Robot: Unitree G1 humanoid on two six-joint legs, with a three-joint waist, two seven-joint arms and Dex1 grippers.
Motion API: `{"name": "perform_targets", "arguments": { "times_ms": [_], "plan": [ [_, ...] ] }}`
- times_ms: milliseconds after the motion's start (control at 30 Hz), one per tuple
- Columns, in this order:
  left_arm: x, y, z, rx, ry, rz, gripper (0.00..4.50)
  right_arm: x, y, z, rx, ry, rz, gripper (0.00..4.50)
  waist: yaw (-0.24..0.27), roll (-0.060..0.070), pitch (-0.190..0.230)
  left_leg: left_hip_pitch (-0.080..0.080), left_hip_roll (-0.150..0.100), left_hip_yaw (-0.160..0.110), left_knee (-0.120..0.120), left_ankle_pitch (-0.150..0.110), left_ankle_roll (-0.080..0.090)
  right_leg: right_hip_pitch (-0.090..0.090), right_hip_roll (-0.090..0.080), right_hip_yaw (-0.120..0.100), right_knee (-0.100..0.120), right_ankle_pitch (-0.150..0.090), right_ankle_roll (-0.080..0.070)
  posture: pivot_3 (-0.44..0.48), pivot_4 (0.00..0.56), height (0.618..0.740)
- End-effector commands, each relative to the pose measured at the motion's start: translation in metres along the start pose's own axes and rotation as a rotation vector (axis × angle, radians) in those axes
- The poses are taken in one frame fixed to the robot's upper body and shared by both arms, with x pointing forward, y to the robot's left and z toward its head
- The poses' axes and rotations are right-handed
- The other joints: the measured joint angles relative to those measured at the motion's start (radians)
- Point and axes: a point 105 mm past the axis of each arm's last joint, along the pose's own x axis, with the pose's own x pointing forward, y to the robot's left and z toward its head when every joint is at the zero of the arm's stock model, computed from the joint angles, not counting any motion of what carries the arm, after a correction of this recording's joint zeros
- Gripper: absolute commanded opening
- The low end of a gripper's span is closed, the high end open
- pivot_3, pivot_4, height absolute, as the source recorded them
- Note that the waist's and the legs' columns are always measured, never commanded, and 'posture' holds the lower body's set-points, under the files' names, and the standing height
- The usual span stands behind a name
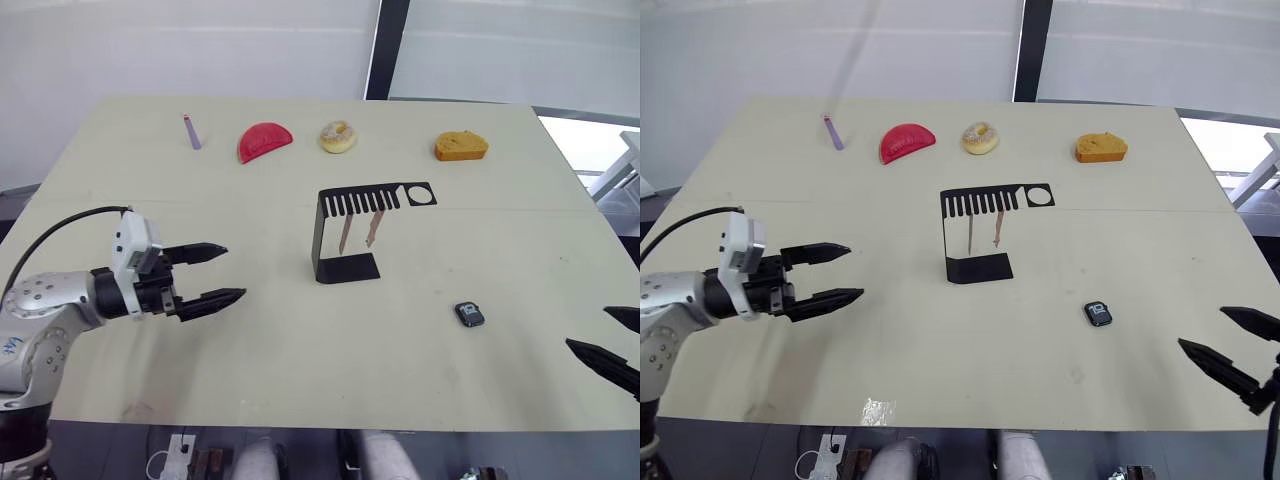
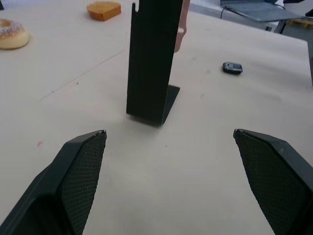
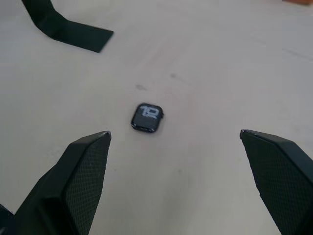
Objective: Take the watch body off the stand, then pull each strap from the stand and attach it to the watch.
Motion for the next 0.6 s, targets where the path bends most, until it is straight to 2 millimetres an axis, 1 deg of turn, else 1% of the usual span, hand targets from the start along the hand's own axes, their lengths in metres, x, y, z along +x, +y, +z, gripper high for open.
{"name": "perform_targets", "arguments": {
  "times_ms": [33,67,133,167,267,333,400,500,600],
  "plan": [
    [0.018,-0.015,0.005,0.037,-0.026,0.042,4.50,0.014,0.025,0.018,-0.025,-0.064,0.071,4.48,0.001,0.000,0.000,0.000,0.000,0.000,0.000,0.000,0.000,0.000,0.000,0.000,0.000,0.000,0.000,0.000,0.150,0.737],
    [0.026,-0.019,0.002,0.051,-0.016,0.066,4.50,0.019,0.032,0.022,-0.028,-0.079,0.095,4.48,0.002,0.000,0.000,0.000,0.000,0.000,0.000,0.000,0.000,0.000,0.000,0.000,0.000,0.000,0.000,0.000,0.150,0.737],
    [0.038,-0.034,0.000,0.094,-0.010,0.063,4.50,0.028,0.046,0.031,-0.031,-0.111,0.146,4.48,0.000,0.000,0.000,0.000,0.000,0.000,0.000,0.000,0.000,0.002,0.000,0.000,0.000,0.000,0.000,0.000,0.150,0.737],
    [0.042,-0.037,0.000,0.087,-0.023,0.081,4.50,0.033,0.053,0.035,-0.030,-0.126,0.173,4.48,0.000,0.000,0.000,0.000,0.000,0.000,0.000,0.000,0.000,0.003,0.000,0.001,0.000,0.000,0.000,0.000,0.150,0.737],
    [0.053,-0.028,0.001,-0.012,-0.077,0.230,4.50,0.047,0.077,0.043,-0.031,-0.159,0.274,4.48,0.001,0.000,0.000,0.000,0.000,-0.001,0.001,0.000,-0.001,0.005,0.001,0.001,0.000,0.000,0.000,0.000,0.150,0.737],
    [0.058,-0.025,0.001,-0.023,-0.084,0.287,4.50,0.054,0.089,0.048,-0.033,-0.172,0.325,4.48,0.000,0.000,0.000,0.002,0.000,-0.001,0.001,0.001,-0.001,0.007,0.001,0.001,0.000,0.000,0.000,0.000,0.150,0.737],
    [0.062,-0.028,0.003,-0.023,-0.093,0.289,4.50,0.060,0.094,0.051,-0.043,-0.178,0.348,4.48,0.000,0.000,0.000,0.004,0.000,-0.002,0.001,0.001,-0.001,0.009,0.001,0.001,0.000,0.000,0.000,0.000,0.150,0.737],
    [0.062,-0.020,0.004,-0.021,-0.094,0.343,4.50,0.066,0.100,0.058,-0.029,-0.215,0.366,4.48,0.001,0.000,0.000,0.005,0.000,-0.002,0.001,0.001,-0.001,0.011,0.001,0.000,0.000,0.000,0.000,0.000,0.150,0.737],
    [0.069,-0.018,0.001,-0.031,-0.090,0.352,4.50,0.072,0.108,0.058,-0.035,-0.211,0.396,4.48,0.002,0.000,0.000,0.005,0.000,-0.002,0.001,0.001,-0.001,0.011,0.001,0.000,0.000,0.000,0.000,0.000,0.150,0.737]
  ]
}}
